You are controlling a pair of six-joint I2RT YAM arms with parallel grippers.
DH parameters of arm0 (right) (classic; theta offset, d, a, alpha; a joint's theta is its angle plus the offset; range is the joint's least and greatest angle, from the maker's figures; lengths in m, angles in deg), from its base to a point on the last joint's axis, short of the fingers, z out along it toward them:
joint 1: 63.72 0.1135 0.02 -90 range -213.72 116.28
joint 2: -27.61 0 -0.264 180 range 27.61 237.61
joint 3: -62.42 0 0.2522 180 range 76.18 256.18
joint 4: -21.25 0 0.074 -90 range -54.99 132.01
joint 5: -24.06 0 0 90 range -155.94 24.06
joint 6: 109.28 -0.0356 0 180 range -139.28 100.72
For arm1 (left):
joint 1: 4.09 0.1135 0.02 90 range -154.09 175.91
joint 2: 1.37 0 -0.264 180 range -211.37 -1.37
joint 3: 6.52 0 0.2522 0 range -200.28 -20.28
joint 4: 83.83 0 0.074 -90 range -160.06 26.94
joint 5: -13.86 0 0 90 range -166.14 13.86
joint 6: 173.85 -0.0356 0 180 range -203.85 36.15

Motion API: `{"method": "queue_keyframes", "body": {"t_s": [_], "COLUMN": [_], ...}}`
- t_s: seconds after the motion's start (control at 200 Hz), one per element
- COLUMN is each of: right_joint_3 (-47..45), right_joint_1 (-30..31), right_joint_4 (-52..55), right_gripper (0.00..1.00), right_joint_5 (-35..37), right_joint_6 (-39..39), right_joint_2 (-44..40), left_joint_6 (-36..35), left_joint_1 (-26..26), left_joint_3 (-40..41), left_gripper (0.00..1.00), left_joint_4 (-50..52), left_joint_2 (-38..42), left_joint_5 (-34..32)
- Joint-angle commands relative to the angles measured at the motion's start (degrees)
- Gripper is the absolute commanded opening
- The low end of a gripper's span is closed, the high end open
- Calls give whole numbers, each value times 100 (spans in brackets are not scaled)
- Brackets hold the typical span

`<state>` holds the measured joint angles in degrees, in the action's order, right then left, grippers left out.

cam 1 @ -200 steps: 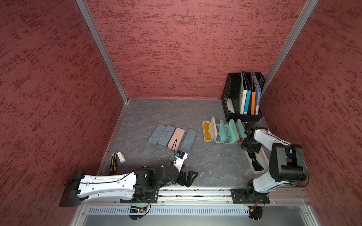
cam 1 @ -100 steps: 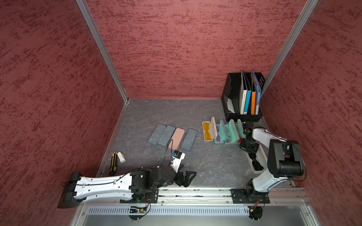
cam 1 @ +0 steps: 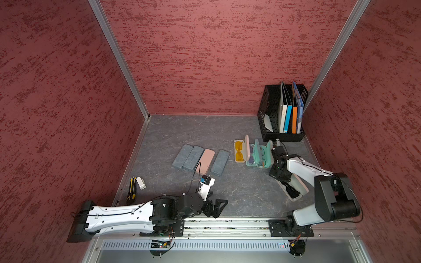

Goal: Close the glasses case
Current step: Move the glasses case to the center of the board.

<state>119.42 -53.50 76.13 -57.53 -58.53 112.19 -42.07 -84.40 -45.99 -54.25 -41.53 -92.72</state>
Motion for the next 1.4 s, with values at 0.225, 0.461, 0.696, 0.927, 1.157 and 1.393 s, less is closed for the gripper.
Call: {"method": "queue_keyframes", "body": {"t_s": [0.225,0.461,0.696,0.927,1.157,1.393], "right_joint_3": [-341,-228,-197,-208,62,173], "right_joint_1": [1505,2144,2204,2190,1646,-77], "right_joint_4": [-482,-728,-606,66,1176,1545], "right_gripper": [0,0,24,50,66,76], "right_joint_5": [-809,-868,-1072,-1319,-1078,-1382], "right_joint_6": [-1229,-1628,-1529,-1198,-768,214], "right_joint_2": [-143,93,-628,-1944,-2978,-3124], "left_joint_6": [45,77,155,183,232,597], "left_joint_1": [-71,-127,-156,-209,-224,105], "left_joint_3": [15,18,-12,-125,-254,-493], "left_gripper": [100,100,100,100,100,95], "left_joint_4": [33,-28,-367,-871,-1952,-3606], "left_joint_2": [57,-14,-468,-1042,-1987,-3612], "left_joint_5": [-30,-100,39,221,658,1747]}}
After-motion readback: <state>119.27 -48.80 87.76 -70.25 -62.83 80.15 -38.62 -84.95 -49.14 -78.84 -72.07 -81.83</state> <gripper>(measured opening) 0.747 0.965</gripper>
